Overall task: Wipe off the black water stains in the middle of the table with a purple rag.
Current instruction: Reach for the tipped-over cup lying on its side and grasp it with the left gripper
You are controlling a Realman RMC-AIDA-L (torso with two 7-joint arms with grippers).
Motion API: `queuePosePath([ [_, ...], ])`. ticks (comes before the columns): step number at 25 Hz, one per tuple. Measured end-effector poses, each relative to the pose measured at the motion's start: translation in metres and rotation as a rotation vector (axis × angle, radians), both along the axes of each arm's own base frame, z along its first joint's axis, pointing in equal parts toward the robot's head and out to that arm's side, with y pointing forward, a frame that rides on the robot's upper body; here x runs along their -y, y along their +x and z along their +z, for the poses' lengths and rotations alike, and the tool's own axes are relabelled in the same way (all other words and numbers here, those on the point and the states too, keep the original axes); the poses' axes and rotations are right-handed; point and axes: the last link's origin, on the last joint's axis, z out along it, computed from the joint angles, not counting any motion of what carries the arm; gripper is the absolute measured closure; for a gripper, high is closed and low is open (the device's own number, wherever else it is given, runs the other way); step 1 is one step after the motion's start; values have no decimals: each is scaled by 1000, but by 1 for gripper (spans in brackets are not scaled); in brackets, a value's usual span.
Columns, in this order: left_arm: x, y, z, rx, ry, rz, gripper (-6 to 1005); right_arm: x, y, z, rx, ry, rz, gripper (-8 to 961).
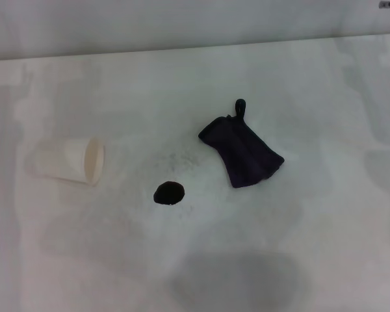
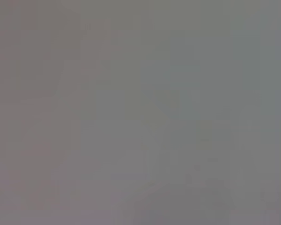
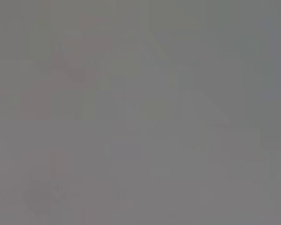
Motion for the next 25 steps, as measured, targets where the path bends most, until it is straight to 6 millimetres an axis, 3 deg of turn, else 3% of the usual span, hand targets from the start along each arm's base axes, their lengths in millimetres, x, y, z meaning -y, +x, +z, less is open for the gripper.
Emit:
queuePosePath([
  [9,1,-4,-1,5,-10,19,112,9,12,1,-3,4,-20,85],
  [25,6,-9,-2,-3,-11,23,112,17,10,-3,-46,27,36,92],
])
